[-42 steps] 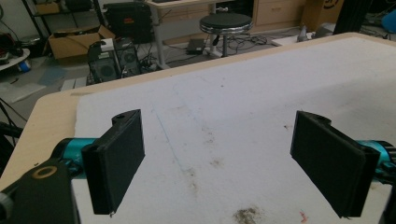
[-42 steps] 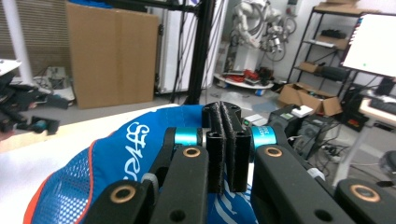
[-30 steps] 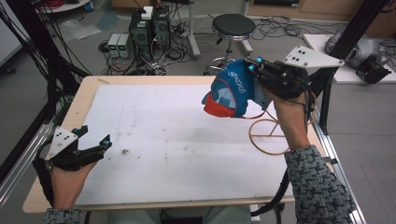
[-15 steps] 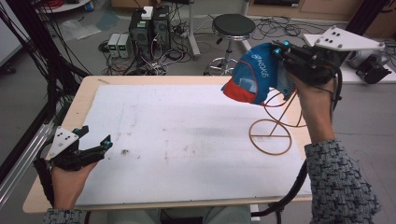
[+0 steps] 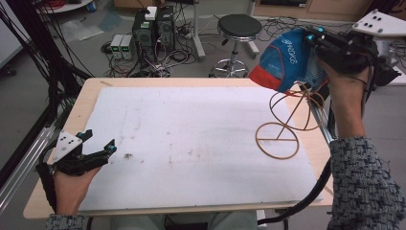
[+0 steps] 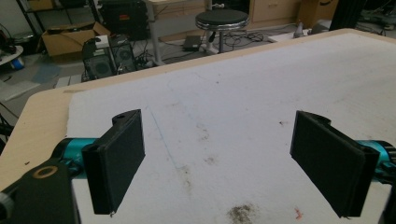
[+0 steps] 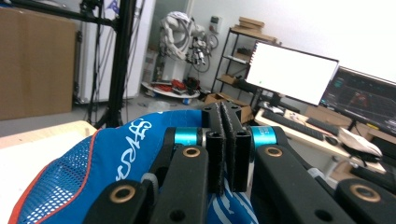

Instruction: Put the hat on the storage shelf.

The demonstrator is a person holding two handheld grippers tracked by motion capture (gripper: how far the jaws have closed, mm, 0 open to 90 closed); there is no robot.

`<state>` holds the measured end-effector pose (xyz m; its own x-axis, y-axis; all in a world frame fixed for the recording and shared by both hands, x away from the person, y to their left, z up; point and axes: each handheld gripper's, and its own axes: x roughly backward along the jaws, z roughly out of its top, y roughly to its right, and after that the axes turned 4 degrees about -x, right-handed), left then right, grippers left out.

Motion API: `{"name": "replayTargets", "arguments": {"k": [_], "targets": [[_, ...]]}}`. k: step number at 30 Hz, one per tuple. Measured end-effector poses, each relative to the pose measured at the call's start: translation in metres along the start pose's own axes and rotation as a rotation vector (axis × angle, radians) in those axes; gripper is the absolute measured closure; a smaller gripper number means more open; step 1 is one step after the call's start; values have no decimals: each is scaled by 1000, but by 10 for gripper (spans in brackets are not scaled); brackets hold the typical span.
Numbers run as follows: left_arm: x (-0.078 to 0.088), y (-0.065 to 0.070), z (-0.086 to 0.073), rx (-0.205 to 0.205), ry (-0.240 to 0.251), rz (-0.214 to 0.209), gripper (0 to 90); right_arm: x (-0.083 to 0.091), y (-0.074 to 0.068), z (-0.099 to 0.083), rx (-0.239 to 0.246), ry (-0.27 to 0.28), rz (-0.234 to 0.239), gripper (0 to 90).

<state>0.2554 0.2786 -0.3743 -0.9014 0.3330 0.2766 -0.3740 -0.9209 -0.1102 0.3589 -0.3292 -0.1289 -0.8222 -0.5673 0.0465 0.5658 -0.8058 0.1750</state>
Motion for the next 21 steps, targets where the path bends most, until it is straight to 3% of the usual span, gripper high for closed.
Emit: {"name": "replayTargets", "arguments": {"k": [10,21], "targets": [[-5,5,0,-6,-9,-22,179,13,14,-10,2,-27,-39,884],[-4,5,0,-1,-7,-22,179,27,10,-28,4,-57,-33,884]]}}
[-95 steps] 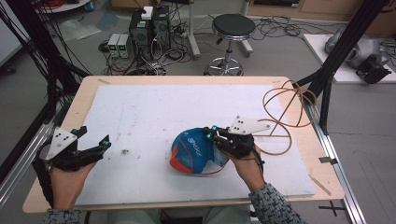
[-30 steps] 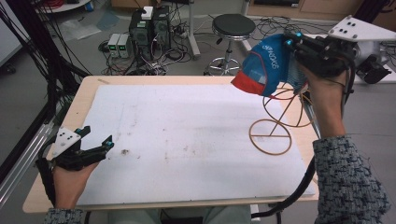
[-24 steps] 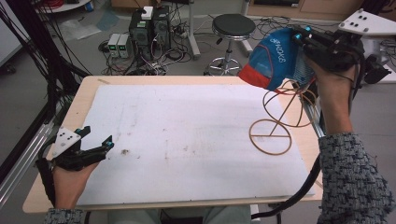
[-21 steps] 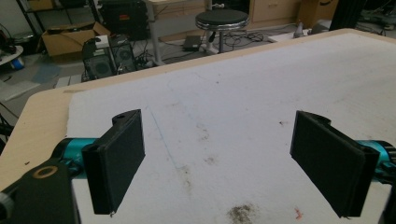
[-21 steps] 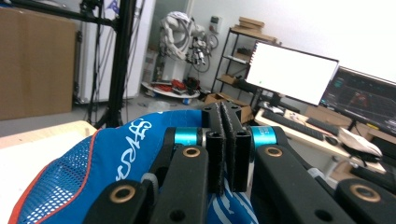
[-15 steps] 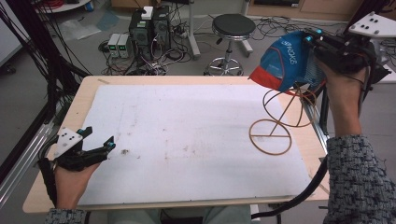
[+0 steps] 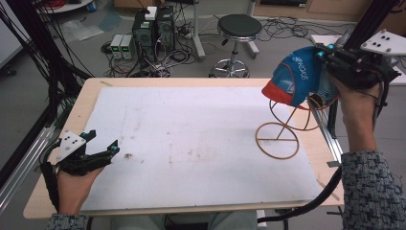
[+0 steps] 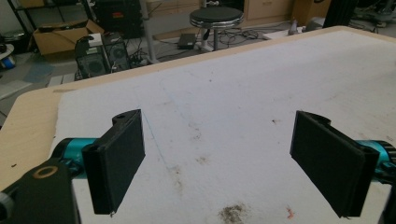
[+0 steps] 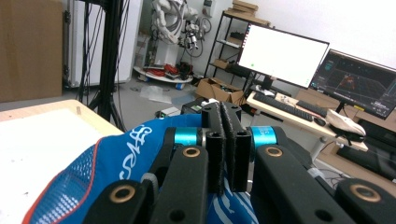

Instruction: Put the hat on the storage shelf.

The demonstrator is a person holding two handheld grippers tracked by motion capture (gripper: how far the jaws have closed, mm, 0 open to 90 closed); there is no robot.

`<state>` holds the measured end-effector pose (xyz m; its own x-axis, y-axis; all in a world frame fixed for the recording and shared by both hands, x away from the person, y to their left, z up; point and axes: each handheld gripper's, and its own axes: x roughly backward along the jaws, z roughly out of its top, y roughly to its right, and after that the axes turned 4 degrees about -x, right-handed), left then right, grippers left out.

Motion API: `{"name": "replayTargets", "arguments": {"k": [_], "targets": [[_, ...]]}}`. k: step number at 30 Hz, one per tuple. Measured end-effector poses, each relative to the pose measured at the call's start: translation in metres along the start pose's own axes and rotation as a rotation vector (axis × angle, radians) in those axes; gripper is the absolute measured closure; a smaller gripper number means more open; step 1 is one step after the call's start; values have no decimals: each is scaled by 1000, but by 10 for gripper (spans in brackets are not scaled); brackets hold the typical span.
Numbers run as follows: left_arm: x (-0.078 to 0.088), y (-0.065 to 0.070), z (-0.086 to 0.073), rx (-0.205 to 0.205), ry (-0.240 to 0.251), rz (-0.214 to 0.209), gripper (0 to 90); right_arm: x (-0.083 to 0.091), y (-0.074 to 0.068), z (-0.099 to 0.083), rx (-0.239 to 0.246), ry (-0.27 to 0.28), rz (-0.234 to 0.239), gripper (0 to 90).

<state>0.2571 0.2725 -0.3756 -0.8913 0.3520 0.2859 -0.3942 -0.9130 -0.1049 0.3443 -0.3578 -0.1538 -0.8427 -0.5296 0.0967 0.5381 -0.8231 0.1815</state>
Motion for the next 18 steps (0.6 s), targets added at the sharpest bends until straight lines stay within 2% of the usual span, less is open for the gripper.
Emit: {"name": "replayTargets", "arguments": {"k": [16,18], "targets": [[-2,2,1,-5,0,-8,179,17,-10,-27,-8,-18,18,885],[-1,2,1,-6,1,-7,181,17,-12,-33,-9,-34,18,885]]}}
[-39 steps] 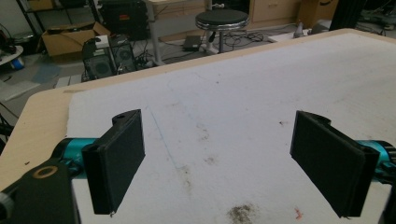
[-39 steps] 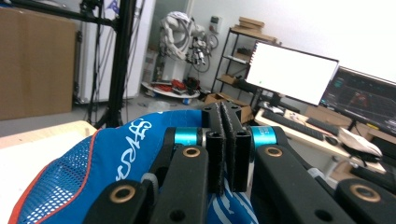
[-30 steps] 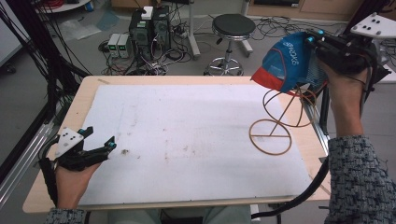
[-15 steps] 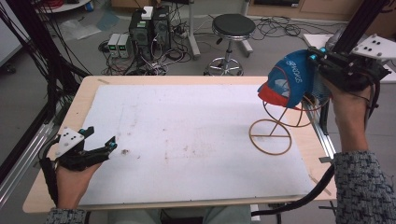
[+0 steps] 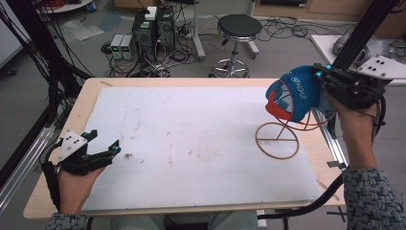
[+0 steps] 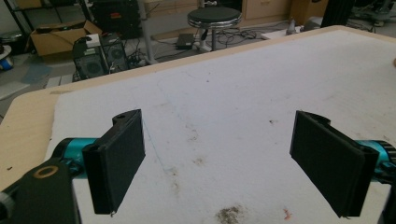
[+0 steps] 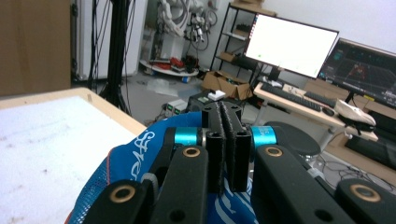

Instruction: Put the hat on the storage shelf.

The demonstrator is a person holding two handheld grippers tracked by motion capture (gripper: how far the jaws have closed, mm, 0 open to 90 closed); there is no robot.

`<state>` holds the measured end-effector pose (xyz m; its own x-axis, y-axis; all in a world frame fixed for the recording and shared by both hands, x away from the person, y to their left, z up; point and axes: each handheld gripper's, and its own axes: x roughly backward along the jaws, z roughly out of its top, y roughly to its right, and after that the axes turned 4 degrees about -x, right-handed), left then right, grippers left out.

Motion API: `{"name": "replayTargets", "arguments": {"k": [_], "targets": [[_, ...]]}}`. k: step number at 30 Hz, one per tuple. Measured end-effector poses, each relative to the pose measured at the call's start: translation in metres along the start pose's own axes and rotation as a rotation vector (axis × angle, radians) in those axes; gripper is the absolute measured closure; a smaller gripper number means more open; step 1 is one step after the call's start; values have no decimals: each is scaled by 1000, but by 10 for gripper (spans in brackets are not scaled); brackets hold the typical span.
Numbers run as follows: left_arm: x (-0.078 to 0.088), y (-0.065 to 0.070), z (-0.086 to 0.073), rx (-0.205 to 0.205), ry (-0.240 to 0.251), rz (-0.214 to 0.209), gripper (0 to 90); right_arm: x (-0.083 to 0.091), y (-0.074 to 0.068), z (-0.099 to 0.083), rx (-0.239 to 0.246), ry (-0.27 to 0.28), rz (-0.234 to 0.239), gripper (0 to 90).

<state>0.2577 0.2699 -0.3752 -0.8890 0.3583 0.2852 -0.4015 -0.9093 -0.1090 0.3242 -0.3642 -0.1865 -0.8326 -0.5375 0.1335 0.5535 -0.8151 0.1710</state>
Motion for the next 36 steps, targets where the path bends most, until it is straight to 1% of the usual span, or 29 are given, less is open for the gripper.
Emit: {"name": "replayTargets", "arguments": {"k": [2,9,16,21,27,32,36], "targets": [[0,0,0,4,2,0,181,0,0,-2,2,-3,1,885],[0,0,0,9,3,-2,182,3,2,-19,-31,-12,-1,885],[0,0,0,6,-1,-7,183,3,1,-29,-37,-24,3,885],[0,0,0,6,2,-6,183,4,3,-41,-57,-35,-2,885],[0,0,0,5,0,-8,183,7,3,-50,-76,-36,-6,885],[-1,2,1,3,-1,-13,183,8,3,-56,-76,-35,-3,885],[0,2,1,5,1,-11,183,11,6,-63,-85,-21,-2,885]]}}
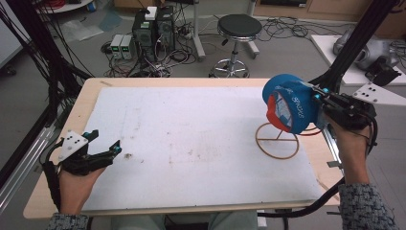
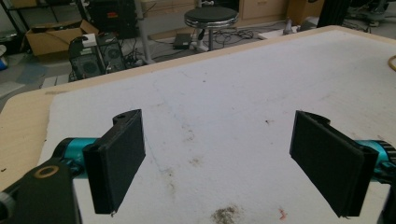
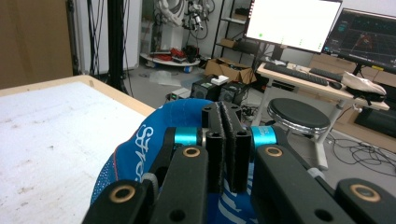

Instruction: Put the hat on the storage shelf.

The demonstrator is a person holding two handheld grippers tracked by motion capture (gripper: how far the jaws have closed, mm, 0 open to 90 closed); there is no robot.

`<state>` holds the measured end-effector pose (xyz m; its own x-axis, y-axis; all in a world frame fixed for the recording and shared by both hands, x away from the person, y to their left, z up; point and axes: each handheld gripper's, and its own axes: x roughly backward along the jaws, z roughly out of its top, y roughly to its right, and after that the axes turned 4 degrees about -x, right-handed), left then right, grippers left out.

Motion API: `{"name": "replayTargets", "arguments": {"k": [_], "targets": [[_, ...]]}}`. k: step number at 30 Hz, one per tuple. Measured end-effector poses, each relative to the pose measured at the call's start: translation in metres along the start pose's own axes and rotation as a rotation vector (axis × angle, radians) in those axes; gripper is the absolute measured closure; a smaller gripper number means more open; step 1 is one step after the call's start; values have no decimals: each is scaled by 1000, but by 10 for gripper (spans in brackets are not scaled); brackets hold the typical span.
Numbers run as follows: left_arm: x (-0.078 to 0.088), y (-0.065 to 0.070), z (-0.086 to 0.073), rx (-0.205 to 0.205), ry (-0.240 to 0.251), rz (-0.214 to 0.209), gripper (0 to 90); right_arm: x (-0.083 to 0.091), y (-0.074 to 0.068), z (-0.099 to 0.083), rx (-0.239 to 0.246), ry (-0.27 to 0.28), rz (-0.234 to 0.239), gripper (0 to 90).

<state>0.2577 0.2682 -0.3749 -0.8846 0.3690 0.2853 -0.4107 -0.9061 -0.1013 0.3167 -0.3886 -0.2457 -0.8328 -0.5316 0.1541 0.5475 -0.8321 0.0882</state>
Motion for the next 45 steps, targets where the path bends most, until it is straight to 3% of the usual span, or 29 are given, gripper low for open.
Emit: {"name": "replayTargets", "arguments": {"k": [18,24,27,45], "targets": [[1,0,1,-4,4,1,183,6,7,-22,-48,32,3,882],[2,-1,1,-6,14,2,183,3,10,-27,-64,70,17,818],[2,-1,1,-5,13,2,183,3,12,-29,-71,83,2,763],[2,-1,2,-5,13,0,183,7,11,-30,-68,122,-20,646]]}}
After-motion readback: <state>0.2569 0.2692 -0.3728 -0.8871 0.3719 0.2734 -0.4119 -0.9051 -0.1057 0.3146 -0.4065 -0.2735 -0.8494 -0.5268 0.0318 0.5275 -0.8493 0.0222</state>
